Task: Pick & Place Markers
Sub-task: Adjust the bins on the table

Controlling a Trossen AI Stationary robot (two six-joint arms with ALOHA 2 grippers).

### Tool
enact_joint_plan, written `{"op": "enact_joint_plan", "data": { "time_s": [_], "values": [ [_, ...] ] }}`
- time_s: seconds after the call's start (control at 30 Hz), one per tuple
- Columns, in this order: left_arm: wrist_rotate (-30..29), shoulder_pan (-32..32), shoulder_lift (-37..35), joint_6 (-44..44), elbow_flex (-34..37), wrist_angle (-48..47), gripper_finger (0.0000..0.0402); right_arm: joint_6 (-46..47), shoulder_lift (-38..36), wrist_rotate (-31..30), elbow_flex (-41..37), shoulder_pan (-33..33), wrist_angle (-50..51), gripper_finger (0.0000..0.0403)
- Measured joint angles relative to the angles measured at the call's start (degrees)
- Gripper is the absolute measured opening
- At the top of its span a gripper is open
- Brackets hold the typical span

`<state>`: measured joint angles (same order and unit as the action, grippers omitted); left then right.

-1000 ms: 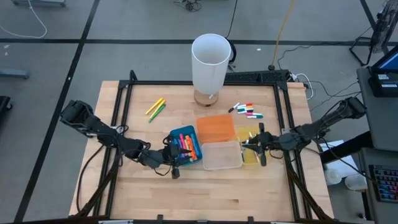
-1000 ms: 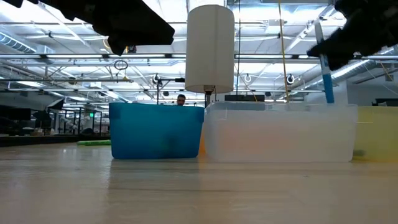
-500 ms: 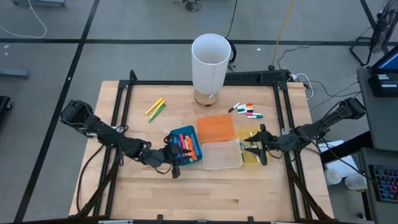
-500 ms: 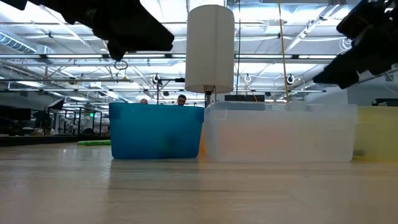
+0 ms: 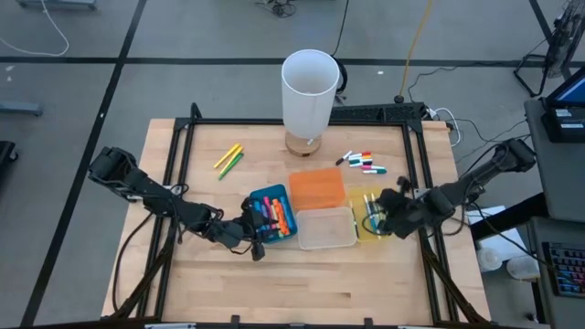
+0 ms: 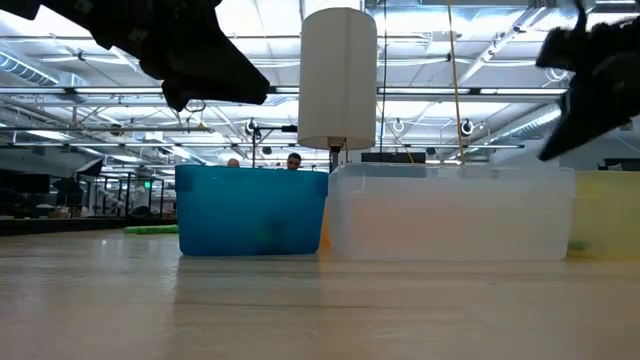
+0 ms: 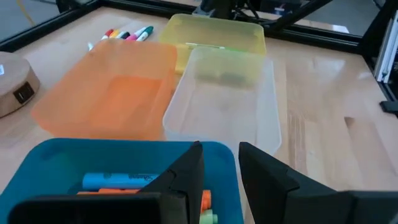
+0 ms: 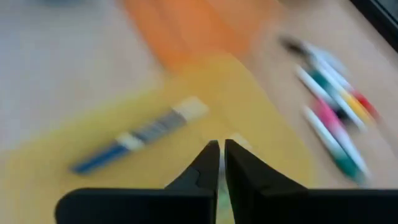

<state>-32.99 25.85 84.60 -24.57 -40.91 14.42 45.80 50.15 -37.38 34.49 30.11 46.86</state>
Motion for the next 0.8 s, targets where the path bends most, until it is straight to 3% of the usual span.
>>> {"op": "enact_joint_plan", "data": {
  "time_s": [0.17,0.3,0.53,0.67,0.8],
  "values": [
    [-0.11,0.15,0.00,-0.81,0.00,-1.62,0.0096,22.92,8.57,0.09,4.67,0.00,22.59,0.0002],
    [-0.41,0.26,-1.94,-5.24,0.00,-8.03,0.0071,32.20,12.01,5.97,4.69,-0.19,29.80,0.0001],
    [-3.67,2.14,-7.53,-26.91,0.00,-32.33,0.0008,33.47,12.63,7.65,2.97,-0.09,24.28,0.0001],
    [-3.10,3.31,-7.76,-42.53,0.02,-45.23,0.0013,29.28,12.63,10.63,1.58,-0.11,16.73,0.0000],
    [-1.01,3.91,-7.76,-52.70,0.02,-54.01,0.0015,24.72,12.63,10.63,1.32,-0.11,10.99,0.0000]
  ]
}}
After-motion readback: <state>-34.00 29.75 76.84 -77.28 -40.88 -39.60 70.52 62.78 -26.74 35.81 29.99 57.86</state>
